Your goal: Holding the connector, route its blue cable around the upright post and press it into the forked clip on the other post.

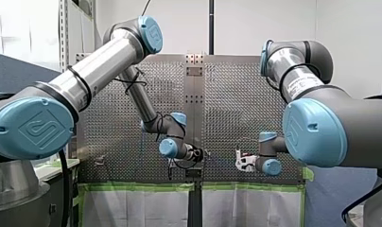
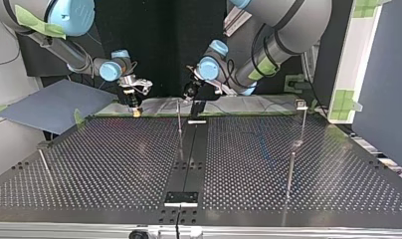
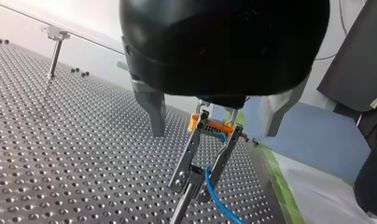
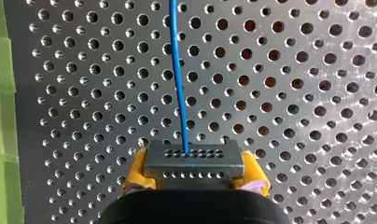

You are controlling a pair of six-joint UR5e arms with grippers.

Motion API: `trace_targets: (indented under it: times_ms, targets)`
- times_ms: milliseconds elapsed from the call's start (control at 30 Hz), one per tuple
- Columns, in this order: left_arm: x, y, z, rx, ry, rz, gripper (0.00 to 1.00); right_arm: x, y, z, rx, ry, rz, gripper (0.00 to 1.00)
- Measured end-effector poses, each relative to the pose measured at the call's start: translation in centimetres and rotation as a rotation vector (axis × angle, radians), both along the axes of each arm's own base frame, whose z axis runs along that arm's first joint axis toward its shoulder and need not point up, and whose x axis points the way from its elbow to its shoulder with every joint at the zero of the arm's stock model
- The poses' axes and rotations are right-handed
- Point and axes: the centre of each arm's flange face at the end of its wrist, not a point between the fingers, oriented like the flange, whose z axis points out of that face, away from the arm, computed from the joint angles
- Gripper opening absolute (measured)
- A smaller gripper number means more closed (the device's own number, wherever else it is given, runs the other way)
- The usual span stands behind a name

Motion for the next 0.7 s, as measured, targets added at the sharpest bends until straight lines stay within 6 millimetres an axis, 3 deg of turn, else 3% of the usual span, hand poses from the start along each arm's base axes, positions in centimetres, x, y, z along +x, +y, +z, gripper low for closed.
trace_targets:
  times_ms: [700]
  targets:
    - [-0.53,-0.46,-0.02,-0.008,0.006,0.026,0.99,-0.01,0.03,-0.03,0.001,0.000,0.000,0.00]
